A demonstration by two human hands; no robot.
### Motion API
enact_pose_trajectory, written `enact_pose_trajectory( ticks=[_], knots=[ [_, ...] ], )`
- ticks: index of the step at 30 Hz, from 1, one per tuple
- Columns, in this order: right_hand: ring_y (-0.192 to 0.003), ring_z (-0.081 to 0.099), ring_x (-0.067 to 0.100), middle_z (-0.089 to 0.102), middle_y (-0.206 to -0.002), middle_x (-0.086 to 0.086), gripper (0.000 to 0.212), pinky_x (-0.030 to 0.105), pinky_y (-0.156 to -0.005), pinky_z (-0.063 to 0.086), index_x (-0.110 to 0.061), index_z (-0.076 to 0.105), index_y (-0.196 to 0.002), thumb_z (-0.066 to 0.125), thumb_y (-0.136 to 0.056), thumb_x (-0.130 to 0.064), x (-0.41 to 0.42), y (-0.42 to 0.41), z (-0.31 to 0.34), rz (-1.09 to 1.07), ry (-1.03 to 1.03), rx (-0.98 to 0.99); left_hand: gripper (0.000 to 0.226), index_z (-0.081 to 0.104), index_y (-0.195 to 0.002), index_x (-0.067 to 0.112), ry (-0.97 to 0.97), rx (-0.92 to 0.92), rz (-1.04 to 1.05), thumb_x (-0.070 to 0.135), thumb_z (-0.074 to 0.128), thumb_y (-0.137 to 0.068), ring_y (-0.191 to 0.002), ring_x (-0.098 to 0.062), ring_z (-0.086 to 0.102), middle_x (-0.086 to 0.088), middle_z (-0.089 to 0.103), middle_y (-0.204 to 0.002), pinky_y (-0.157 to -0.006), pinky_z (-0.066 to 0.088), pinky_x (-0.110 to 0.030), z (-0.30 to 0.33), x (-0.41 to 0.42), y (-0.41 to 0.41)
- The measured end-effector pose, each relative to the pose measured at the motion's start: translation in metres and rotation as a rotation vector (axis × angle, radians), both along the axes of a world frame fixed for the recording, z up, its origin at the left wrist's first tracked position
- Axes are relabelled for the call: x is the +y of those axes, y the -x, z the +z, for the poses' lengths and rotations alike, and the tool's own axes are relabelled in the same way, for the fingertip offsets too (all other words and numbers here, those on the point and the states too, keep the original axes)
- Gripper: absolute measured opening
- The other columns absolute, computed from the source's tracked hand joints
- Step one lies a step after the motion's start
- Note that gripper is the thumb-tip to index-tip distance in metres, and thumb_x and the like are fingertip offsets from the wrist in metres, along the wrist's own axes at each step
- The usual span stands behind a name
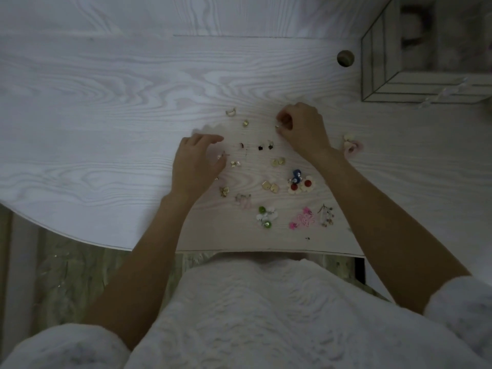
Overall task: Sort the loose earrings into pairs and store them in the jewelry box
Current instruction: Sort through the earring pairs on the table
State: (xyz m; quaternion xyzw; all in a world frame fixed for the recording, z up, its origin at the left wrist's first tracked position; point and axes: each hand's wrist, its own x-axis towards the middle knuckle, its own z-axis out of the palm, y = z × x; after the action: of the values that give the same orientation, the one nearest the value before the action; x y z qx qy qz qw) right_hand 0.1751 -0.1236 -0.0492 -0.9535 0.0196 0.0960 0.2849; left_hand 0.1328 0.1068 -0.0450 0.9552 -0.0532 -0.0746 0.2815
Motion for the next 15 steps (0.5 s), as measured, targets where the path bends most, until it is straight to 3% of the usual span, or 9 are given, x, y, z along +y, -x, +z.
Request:
enact_pose_trajectory(
  ticks=[8, 12, 15],
  knots=[
    [-0.096, 0.056, 0.027, 0.060, -0.105, 0.017, 0.022, 0.023, -0.077, 0.037, -0.003, 0.065, -0.104, 0.059, -0.083, -0.004, 0.017, -0.011, -0.001, 0.057, -0.010, -0.025, 0.061, 0.056, -0.123, 0.015, -0.031, 0.144, -0.070, 0.030, 0.078, -0.069, -0.108, -0.030, 0.045, -0.009, 0.054, -0.121, -0.090, 0.040, -0.036, -0.001, 0.002, 0.005],
    [-0.093, 0.057, 0.026, 0.061, -0.102, 0.017, 0.019, 0.029, -0.081, 0.044, -0.002, 0.065, -0.102, 0.060, -0.084, -0.007, 0.018, -0.010, -0.001, 0.042, -0.013, -0.037, 0.045, 0.057, -0.122, 0.016, 0.001, 0.147, -0.027, 0.025, 0.069, -0.079, -0.105, -0.025, 0.048, -0.006, 0.056, -0.118, -0.088, 0.041, -0.033, -0.001, 0.000, 0.002],
    [-0.092, 0.057, 0.025, 0.061, -0.101, 0.015, 0.018, 0.025, -0.077, 0.040, -0.003, 0.065, -0.101, 0.059, -0.084, -0.007, 0.020, -0.012, 0.000, 0.035, 0.000, -0.040, 0.031, 0.060, -0.114, 0.013, 0.085, 0.049, 0.068, 0.018, 0.061, -0.083, -0.093, -0.020, 0.056, -0.006, 0.061, -0.108, -0.083, 0.045, -0.033, 0.000, -0.004, -0.016]
  ],
)
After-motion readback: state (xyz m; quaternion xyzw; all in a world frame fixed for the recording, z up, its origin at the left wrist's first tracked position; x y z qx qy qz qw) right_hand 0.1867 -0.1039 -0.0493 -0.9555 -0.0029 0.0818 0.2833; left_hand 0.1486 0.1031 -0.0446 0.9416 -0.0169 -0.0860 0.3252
